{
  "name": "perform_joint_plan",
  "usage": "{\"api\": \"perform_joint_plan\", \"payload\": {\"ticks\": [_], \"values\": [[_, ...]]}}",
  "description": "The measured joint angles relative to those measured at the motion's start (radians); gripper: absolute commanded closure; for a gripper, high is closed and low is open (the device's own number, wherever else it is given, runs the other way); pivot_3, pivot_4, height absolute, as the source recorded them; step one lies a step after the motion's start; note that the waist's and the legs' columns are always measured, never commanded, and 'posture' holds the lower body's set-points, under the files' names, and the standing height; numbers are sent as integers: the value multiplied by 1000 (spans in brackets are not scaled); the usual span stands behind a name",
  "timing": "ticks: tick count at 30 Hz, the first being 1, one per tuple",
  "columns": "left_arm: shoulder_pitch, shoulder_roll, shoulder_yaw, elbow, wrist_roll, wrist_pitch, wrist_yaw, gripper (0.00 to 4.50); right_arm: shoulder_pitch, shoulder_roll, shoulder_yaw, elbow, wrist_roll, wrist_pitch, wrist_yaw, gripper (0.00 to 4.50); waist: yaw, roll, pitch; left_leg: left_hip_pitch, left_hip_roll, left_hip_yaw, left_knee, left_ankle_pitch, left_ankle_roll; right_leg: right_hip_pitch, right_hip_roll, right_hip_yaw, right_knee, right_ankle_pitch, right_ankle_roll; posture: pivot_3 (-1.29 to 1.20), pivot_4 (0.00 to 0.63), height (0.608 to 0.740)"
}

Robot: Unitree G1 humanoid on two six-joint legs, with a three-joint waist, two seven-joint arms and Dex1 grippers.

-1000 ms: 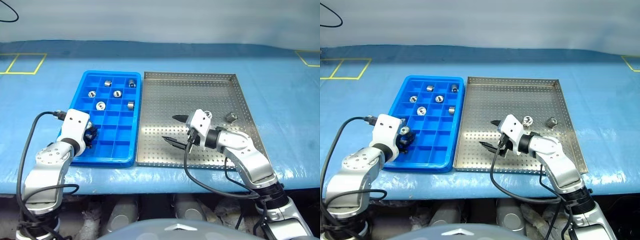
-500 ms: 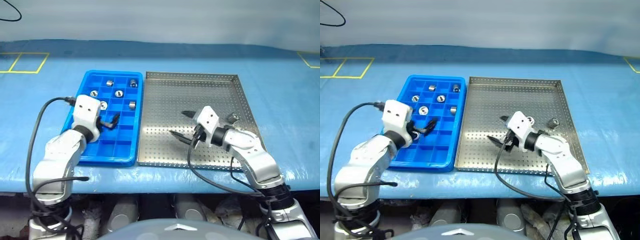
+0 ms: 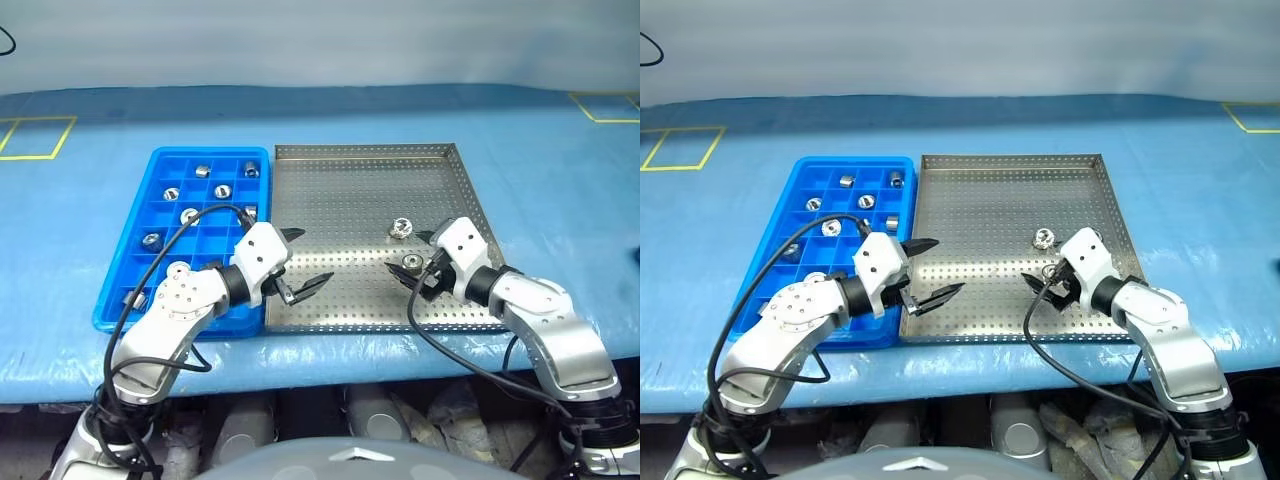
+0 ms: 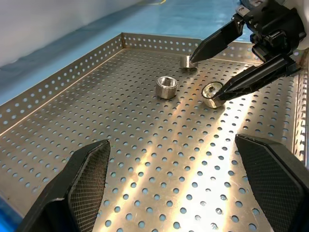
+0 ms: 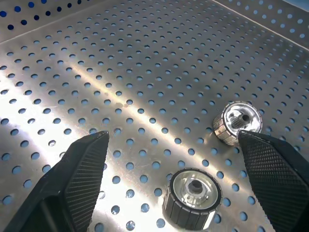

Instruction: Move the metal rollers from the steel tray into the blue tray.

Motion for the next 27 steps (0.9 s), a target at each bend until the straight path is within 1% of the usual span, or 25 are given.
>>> {"api": "perform_joint_plan", "payload": {"ticks": [6, 12, 16, 19, 23, 24, 25, 26, 27], "values": [[-10, 1, 0, 35, -10, -13, -28, 13, 2, 30, 1, 20, 5, 15, -18, 0, -14, 0, 0, 0, 0, 0, 0, 0, 0, 0, 0, 0, 0, 0, 0, -252, 150, 740], [-17, 3, 0, 36, -8, -30, -27, 13, -28, 76, 3, 130, 5, 19, -44, 0, -16, 0, 0, 0, 0, 0, 0, 0, 0, 0, 0, 0, 0, 0, 0, -236, 150, 740], [-9, 3, 1, 36, -8, -32, -21, 13, -50, 80, 4, 169, -2, 20, -53, 0, -15, 0, 0, 0, 0, 0, 0, 0, 0, 0, -1, 0, 0, 0, 0, -231, 150, 740], [-1, 3, 2, 36, -9, -32, -19, 0, -51, 80, 8, 175, -9, 21, -58, 656, -13, 0, 0, 0, 0, 0, 0, 0, 0, 0, -1, 0, 0, 0, 0, -225, 150, 740], [0, 4, 4, 36, -9, -32, -19, 0, -51, 80, 14, 178, -13, 23, -71, 1953, -12, 0, 0, 0, 0, 0, 0, 0, 0, 0, -1, 0, 0, 0, 0, -225, 150, 740], [0, 4, 5, 36, -9, -32, -18, 0, -51, 80, 15, 178, -13, 23, -71, 2212, -12, 0, 0, 0, 0, 0, 0, 0, 0, 0, -1, 0, 0, 0, 0, -225, 150, 740], [0, 5, 6, 36, -9, -32, -18, 0, -51, 80, 15, 178, -13, 23, -74, 2591, -12, 0, 0, 0, 0, 0, 0, 0, 0, 0, -1, 0, 0, 0, 0, -225, 150, 740], [0, 5, 6, 36, -9, -32, -17, 0, -51, 80, 15, 178, -13, 23, -75, 2804, -12, 0, 0, 0, 0, 0, 0, 0, 0, 0, -1, 0, 0, 0, 0, -231, 150, 740], [0, 6, 7, 36, -9, -32, -17, 0, -51, 80, 15, 178, -13, 23, -76, 2805, -12, 0, 0, 0, 0, 0, 0, 0, 0, 0, -1, 0, 0, 0, 0, -231, 150, 740]]}}
